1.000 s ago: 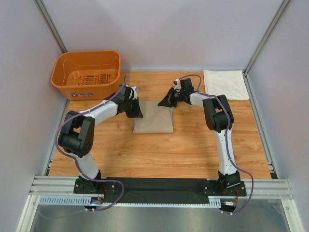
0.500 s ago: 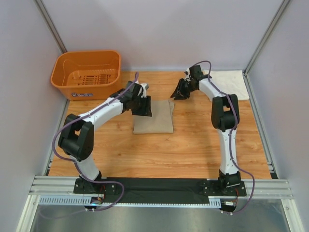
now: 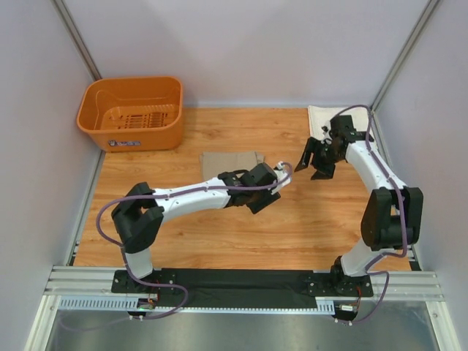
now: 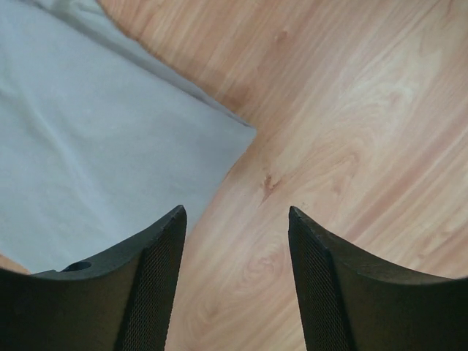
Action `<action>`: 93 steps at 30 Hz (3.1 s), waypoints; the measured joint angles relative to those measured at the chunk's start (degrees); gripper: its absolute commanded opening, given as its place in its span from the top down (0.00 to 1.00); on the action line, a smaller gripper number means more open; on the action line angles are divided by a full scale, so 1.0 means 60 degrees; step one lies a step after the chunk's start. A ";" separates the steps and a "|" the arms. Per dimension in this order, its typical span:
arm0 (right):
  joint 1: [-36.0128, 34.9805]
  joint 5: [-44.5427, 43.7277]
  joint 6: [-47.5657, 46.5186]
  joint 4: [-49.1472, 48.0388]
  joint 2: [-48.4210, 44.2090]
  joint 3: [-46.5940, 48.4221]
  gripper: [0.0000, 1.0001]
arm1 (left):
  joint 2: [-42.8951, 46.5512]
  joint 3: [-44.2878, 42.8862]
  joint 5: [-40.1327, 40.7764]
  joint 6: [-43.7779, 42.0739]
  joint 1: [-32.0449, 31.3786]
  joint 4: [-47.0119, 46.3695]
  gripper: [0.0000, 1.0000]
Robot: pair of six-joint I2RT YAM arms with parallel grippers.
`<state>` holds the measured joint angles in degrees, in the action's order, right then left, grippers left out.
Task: Fold and stack the t-shirts
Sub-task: Neatly place the folded tshirt to the corner
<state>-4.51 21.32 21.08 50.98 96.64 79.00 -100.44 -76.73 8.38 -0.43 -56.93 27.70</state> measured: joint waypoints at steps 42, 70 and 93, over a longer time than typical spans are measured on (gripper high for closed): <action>0.0284 0.4291 0.2371 -0.3963 0.2889 -0.0390 0.08 | -0.1395 -0.1260 0.1796 -0.2575 -0.0055 -0.0361 1.00; -0.1563 0.4269 0.2473 -0.3989 0.5661 0.2404 0.73 | 0.0047 -0.0998 0.0943 -0.2036 0.0321 0.0095 1.00; -0.1031 -0.2739 -0.3009 0.1960 0.4852 0.7420 1.00 | 0.6411 0.3206 -0.0710 0.2860 0.1461 0.0787 0.44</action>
<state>-10.70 4.89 3.03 62.74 125.75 123.52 -61.98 -57.49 4.12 16.73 -48.16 32.42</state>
